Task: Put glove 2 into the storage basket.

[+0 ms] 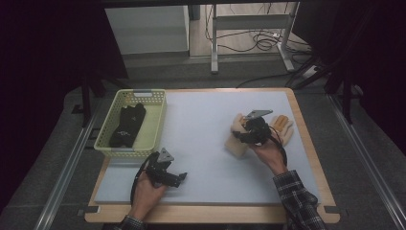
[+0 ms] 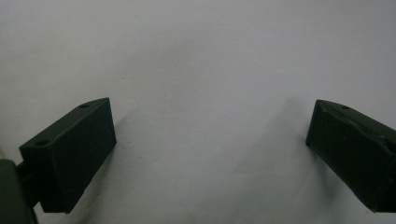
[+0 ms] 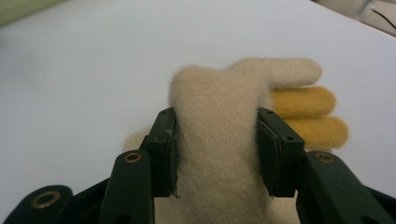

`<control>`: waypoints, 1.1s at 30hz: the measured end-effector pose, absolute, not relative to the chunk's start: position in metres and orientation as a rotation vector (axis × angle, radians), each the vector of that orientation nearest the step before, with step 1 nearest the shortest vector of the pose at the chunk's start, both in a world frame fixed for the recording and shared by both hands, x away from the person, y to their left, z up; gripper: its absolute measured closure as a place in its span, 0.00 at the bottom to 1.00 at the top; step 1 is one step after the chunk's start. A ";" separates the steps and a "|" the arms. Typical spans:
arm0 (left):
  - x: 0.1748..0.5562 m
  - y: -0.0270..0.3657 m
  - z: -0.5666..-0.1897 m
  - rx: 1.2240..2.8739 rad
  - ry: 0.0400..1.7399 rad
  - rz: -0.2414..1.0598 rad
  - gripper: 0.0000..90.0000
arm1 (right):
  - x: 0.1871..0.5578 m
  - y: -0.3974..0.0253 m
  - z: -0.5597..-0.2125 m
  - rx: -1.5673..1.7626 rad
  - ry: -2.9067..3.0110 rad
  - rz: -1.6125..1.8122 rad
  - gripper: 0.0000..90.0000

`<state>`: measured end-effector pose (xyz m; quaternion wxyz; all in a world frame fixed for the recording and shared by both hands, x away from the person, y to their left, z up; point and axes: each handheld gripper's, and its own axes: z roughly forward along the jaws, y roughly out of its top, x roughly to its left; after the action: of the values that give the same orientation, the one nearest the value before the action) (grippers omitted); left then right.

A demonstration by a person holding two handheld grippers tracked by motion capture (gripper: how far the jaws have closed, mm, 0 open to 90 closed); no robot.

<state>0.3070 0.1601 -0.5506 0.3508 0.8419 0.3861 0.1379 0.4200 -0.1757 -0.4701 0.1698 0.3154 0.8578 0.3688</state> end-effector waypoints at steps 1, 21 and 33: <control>0.307 0.160 -0.551 2.180 1.000 0.357 0.02 | 0.413 -0.171 -0.467 0.859 2.457 1.063 0.59; 0.307 0.160 -0.551 2.177 1.001 0.360 0.02 | 0.374 -0.102 -0.489 0.696 2.641 1.166 0.49; 0.307 0.160 -0.551 2.175 1.003 0.358 0.02 | 0.353 -0.076 -0.520 0.593 2.796 1.082 0.90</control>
<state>0.3070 0.1599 -0.5508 0.3522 0.8406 0.3875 0.1385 0.3531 -0.0763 -0.5199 0.0428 0.1940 0.9140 0.3538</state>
